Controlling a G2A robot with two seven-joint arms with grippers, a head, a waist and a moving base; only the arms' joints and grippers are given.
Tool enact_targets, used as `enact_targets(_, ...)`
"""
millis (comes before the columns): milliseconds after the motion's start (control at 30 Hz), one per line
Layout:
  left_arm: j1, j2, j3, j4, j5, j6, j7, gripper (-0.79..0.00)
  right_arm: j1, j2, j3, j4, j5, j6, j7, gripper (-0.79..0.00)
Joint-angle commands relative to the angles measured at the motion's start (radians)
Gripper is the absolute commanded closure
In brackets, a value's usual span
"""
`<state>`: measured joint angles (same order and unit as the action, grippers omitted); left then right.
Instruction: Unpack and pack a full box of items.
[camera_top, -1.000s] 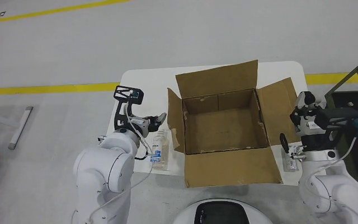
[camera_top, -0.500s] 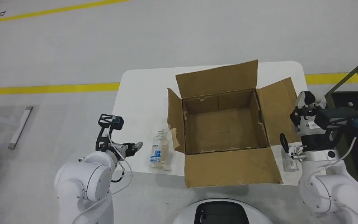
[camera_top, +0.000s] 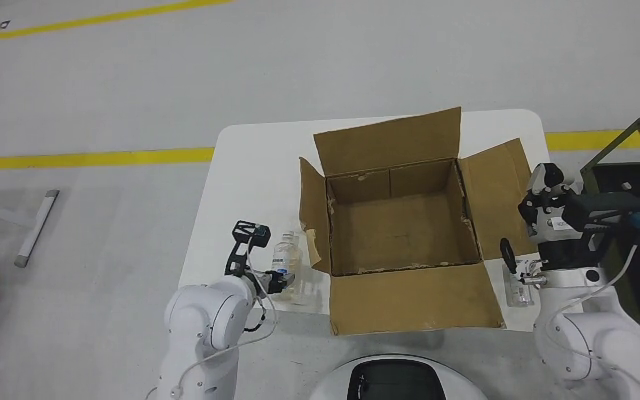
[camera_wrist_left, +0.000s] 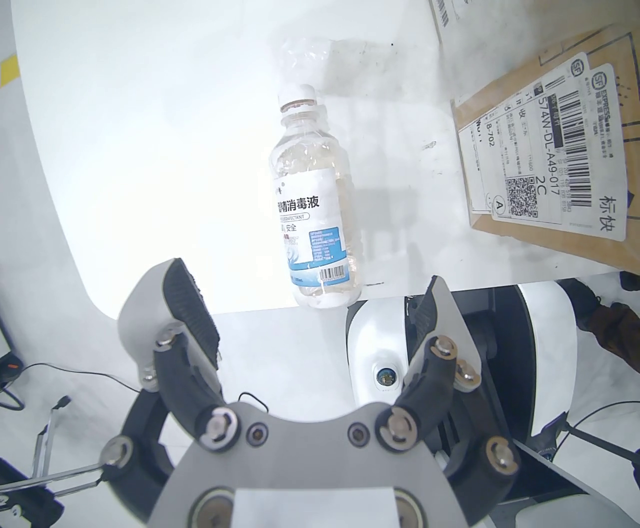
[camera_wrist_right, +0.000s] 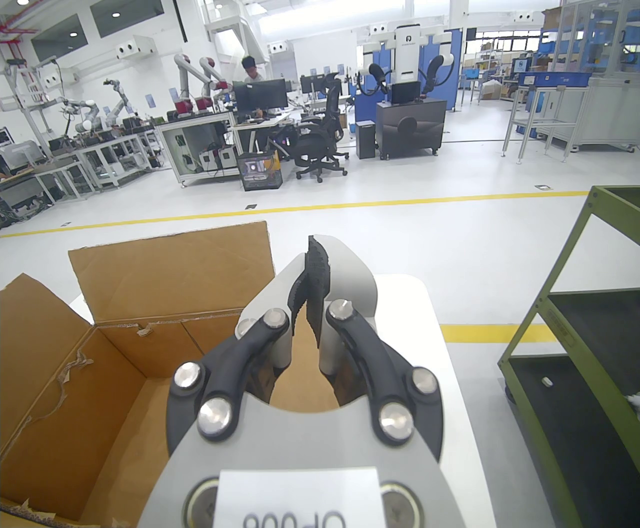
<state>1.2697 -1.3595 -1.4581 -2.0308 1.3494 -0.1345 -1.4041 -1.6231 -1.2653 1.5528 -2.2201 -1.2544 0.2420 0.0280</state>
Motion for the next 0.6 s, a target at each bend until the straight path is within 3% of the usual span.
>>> enact_targets(0, 0.0, 0.0, -0.001, -0.001, 0.0, -0.001, 0.0, -0.785, 0.0, 0.0, 0.0, 0.0, 0.0, 0.0, 0.0, 0.0)
enact_targets(333, 0.011, 0.0, -0.003, 0.015, -0.005, 0.015, 0.021, -0.785, 0.0, 0.0, 0.0, 0.0, 0.0, 0.0, 0.0, 0.0)
enact_targets(567, -0.017, -0.002, 0.062, 0.078, 0.036, 0.062, 0.034, -0.785, 0.0, 0.0, 0.0, 0.0, 0.0, 0.0, 0.0, 0.0)
